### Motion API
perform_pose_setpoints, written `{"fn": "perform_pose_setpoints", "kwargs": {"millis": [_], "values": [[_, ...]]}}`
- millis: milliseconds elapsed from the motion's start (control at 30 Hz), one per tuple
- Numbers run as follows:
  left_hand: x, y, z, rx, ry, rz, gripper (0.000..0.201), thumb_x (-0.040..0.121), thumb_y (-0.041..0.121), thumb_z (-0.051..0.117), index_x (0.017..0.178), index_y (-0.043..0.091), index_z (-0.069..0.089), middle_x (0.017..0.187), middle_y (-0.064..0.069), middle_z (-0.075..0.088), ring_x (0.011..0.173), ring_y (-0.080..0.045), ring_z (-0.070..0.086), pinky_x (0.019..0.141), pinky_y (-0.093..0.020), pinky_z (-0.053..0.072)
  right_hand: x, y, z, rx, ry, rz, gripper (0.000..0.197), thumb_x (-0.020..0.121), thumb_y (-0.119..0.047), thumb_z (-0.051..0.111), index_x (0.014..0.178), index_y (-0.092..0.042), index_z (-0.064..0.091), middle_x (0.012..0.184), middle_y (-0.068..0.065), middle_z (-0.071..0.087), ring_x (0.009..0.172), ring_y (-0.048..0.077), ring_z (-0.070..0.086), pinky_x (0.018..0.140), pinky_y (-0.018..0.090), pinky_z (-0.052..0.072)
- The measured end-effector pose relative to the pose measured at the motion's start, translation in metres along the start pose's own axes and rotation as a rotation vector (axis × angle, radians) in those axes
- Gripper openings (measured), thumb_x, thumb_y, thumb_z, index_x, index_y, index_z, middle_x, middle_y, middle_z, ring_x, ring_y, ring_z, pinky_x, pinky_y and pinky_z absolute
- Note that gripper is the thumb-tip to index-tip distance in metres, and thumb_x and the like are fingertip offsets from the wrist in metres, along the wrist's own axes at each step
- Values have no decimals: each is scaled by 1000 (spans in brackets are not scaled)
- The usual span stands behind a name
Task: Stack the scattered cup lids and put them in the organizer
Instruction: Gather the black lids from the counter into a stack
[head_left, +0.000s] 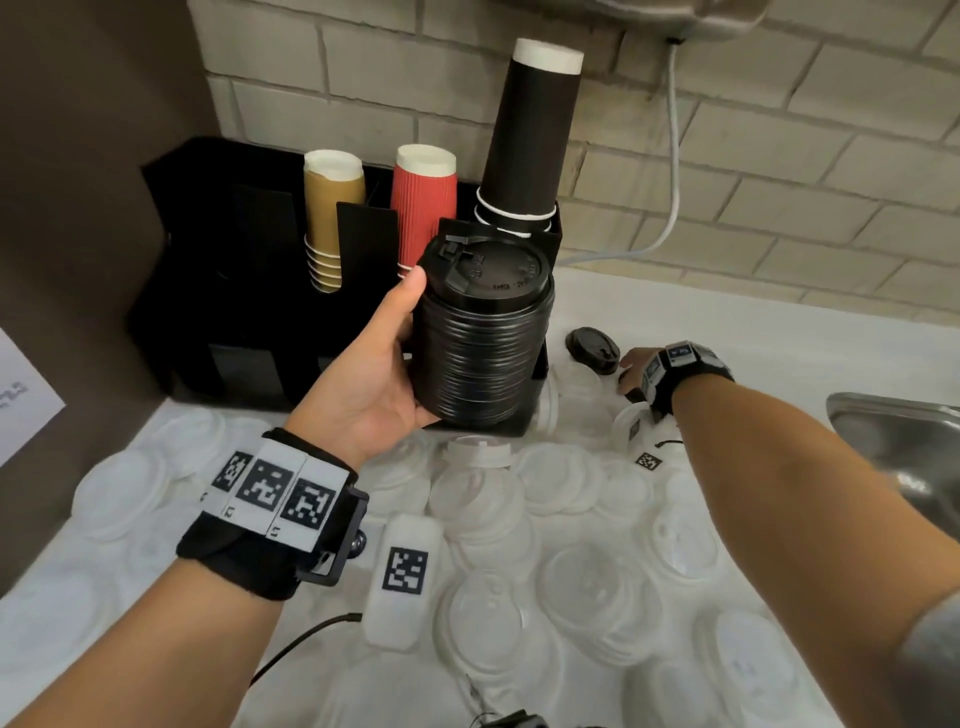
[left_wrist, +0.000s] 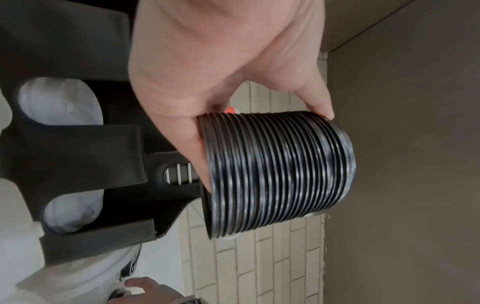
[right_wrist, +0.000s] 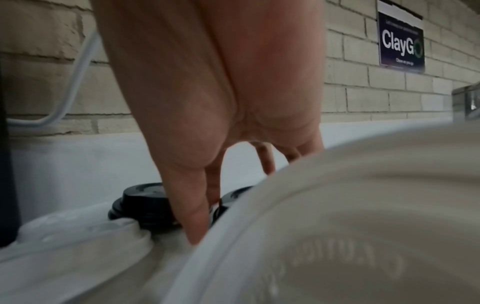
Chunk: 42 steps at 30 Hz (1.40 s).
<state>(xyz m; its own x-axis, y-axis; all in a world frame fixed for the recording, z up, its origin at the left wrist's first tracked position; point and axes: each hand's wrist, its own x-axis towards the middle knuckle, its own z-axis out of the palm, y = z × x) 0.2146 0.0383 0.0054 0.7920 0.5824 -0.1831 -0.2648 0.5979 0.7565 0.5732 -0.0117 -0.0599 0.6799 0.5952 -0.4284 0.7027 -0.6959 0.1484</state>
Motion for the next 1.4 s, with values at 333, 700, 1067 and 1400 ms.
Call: {"fn": "perform_pose_setpoints", "kwargs": {"millis": [333,700,1067,1400], "values": [[1,3,-8,-27,45,-6,78,67,59,66,133,19,56,133,-7,62,113,-29,65,74,-42,58,3,6,1,-134,59,-35,29,83,-30,64,111,-22,59,121,11,63,98,26,60,91,33,49],[0,-13,-8,47,-33,16,71,69,59,68,129,21,60,124,-7,67,112,-27,66,78,-43,58,-76,-4,-38,1103,469,-71,52,85,-58,42,121,-20,42,108,7,58,90,26,54,71,32,37],[-12,-30,-6,248,-155,37,40,66,63,70,99,42,75,111,5,73,103,-13,69,72,-30,58,-211,-76,-24,1116,360,-1037,44,78,-35,67,120,-26,61,116,5,56,106,22,59,91,38,50],[-8,-32,-10,251,-136,0,51,60,69,71,99,37,76,113,1,73,104,-17,69,73,-32,59,-218,-80,-23,1019,460,-1047,40,78,-21,72,117,-20,63,115,16,51,115,25,53,106,44,41]]}}
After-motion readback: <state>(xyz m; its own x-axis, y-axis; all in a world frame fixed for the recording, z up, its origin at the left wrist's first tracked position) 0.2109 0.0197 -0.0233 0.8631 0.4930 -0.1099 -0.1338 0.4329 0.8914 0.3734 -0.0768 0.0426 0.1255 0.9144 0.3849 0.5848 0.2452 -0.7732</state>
